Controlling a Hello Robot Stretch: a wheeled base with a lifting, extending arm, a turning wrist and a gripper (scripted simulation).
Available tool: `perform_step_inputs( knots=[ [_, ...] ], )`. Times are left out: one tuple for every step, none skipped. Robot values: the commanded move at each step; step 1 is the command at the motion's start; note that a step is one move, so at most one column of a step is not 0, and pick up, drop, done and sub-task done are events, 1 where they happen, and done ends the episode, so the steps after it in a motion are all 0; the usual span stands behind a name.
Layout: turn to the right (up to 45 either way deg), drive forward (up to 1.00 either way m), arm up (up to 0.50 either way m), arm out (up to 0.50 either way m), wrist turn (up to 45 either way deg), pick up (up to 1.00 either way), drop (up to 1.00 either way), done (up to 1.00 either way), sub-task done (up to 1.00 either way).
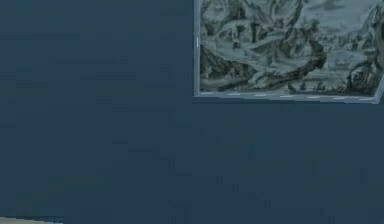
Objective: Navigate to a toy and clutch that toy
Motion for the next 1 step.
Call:
perform_step_inputs(
  knots=[
    [0.0,0.25,0.00,0.00,0.0,0.00,0.00,0.00,0.00]
  ],
)
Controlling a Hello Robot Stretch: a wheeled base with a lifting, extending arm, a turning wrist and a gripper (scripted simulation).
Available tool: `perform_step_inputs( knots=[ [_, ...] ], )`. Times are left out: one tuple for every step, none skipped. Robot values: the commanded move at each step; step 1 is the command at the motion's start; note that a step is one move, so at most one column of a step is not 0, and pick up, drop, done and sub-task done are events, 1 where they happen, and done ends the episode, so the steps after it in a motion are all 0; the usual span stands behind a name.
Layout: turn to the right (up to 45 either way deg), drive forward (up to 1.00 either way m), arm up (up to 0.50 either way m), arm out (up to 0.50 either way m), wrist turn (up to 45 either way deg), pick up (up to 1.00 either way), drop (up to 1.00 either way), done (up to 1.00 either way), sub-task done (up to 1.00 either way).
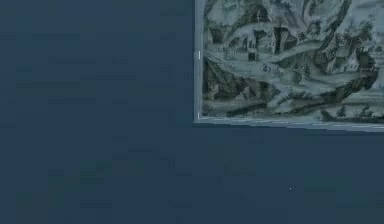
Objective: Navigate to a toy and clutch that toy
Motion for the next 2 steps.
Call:
perform_step_inputs(
  knots=[
    [45.0,0.00,0.00,0.00,0.0,0.00,0.00,0.00,0.00],
    [15.0,0.00,0.00,0.00,0.0,0.00,0.00,0.00,0.00]
  ],
)
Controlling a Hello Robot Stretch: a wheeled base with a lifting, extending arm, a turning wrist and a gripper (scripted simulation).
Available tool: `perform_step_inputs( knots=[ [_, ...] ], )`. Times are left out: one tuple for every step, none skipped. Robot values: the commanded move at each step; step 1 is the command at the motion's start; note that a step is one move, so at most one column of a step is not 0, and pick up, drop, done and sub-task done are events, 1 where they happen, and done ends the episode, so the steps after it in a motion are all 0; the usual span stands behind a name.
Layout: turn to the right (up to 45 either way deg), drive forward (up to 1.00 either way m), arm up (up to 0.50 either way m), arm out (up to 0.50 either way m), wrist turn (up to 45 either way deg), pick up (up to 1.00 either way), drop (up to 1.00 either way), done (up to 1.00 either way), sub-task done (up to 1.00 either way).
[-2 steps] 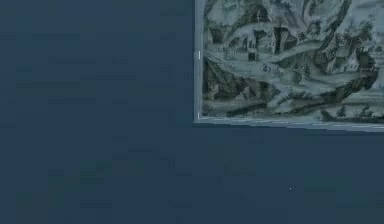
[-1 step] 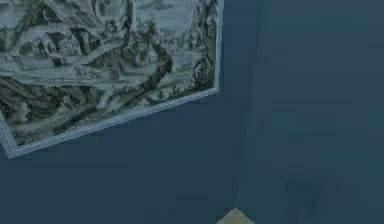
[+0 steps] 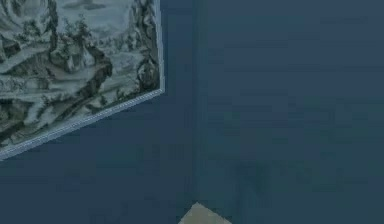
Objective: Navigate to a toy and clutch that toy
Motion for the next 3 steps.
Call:
perform_step_inputs(
  knots=[
    [45.0,0.00,0.00,0.00,0.0,0.00,0.00,0.00,0.00],
    [45.0,0.00,0.00,0.00,0.0,0.00,0.00,0.00,0.00],
    [6.0,0.00,0.00,0.00,0.0,0.00,0.00,0.00,0.00]
  ],
)
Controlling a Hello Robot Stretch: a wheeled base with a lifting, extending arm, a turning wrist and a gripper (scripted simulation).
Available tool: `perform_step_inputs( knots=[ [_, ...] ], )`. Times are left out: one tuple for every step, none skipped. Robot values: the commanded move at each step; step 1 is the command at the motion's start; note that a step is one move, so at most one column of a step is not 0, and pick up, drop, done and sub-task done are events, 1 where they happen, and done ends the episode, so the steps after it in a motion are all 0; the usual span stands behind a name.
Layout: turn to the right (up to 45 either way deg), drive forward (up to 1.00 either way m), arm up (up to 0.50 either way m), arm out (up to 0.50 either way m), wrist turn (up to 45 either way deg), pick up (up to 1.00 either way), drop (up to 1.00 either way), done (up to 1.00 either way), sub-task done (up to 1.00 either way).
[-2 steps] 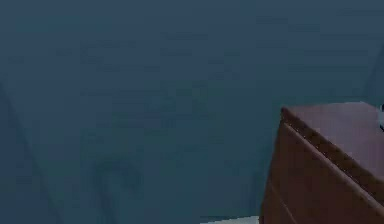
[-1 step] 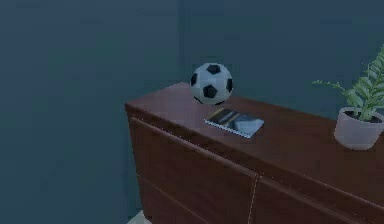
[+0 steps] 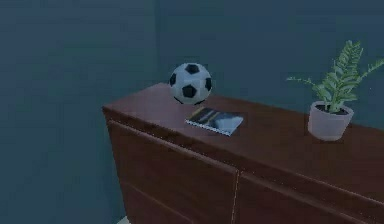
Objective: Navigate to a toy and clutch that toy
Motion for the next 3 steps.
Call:
perform_step_inputs(
  knots=[
    [0.0,0.40,0.00,0.00,0.0,0.00,0.00,0.00,0.00],
    [-45.0,0.00,0.00,0.00,0.0,0.00,0.00,0.00,0.00],
    [-39.0,0.00,0.00,0.00,0.0,0.00,0.00,0.00,0.00]
  ],
)
